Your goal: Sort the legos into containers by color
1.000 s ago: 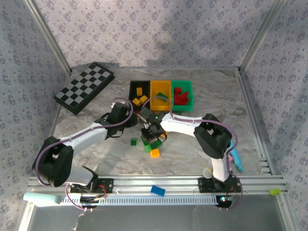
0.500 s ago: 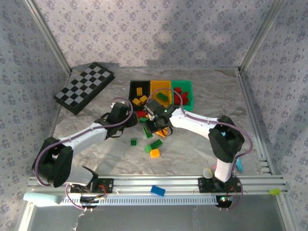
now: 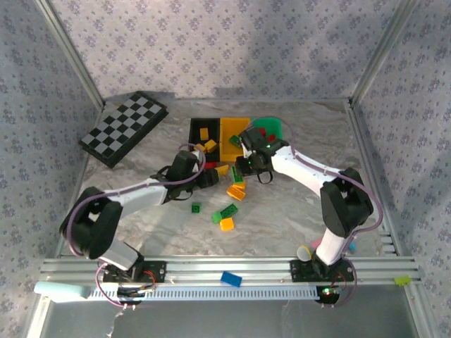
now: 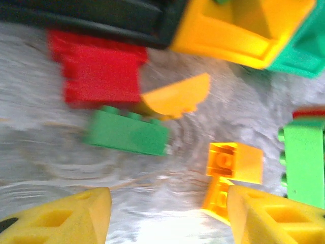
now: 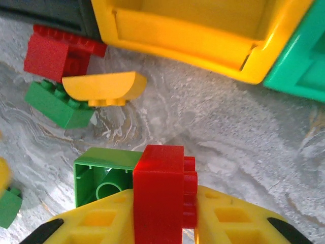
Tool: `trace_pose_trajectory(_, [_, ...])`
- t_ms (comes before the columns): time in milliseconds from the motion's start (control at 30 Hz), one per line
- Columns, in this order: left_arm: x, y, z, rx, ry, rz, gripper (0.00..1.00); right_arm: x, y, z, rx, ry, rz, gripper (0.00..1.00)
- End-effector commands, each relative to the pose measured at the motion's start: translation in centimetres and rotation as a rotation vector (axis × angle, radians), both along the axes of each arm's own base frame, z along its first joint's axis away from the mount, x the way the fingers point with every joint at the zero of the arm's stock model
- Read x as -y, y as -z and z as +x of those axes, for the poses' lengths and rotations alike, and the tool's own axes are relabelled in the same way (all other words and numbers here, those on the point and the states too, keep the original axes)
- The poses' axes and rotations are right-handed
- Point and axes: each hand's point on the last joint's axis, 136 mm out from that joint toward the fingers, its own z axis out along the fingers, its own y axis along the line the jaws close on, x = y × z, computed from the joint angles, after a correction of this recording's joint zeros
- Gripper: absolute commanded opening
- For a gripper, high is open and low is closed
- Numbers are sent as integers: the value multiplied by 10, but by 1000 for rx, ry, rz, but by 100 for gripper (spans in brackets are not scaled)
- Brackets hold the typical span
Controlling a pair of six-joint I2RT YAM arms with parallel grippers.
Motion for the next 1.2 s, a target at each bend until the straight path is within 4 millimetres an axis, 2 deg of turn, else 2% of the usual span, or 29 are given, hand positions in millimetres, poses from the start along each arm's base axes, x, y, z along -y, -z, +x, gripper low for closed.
trace_pose_trajectory(0, [45,-27,1,-13,90,-216,62,-10,-10,-5,5,-44,58,31])
trace_pose_trajectory(67, [51,-26,3,-41,75,-238,61,-7,-7,-4,-4,-29,74,31])
trace_pose_trajectory(133, [46,-18,4,-62,42,-212,61,1,-2,-3,-10,-23,38,31])
trace_pose_trajectory(233, [32,-14,5,-52,2,-163,61,35,12,-6,-6,25,-128,32])
trace_pose_trajectory(300, [27,-16,4,-42,-1,-148,61,59,20,-12,-29,55,-185,32])
trace_pose_trajectory(333, [26,-17,3,-39,1,-137,61,71,31,-20,-57,68,-204,32])
trace_pose_trajectory(433, [23,-19,5,-26,1,-109,61,89,50,-33,-113,87,-210,33])
trace_pose_trajectory(567, [26,-19,9,-28,4,-104,61,93,65,-39,-144,96,-204,34])
trace_pose_trajectory(667, [31,-18,10,-34,13,-108,61,94,65,-41,-150,109,-195,43])
trace_pose_trajectory(767, [32,-17,10,-37,17,-106,61,90,60,-33,-126,117,-158,50])
trace_pose_trajectory(967, [31,-17,11,-33,16,-102,61,99,60,-32,-140,142,-129,48])
trace_pose_trajectory(1167, [30,-17,11,-30,18,-87,61,102,65,-39,-162,140,-126,45])
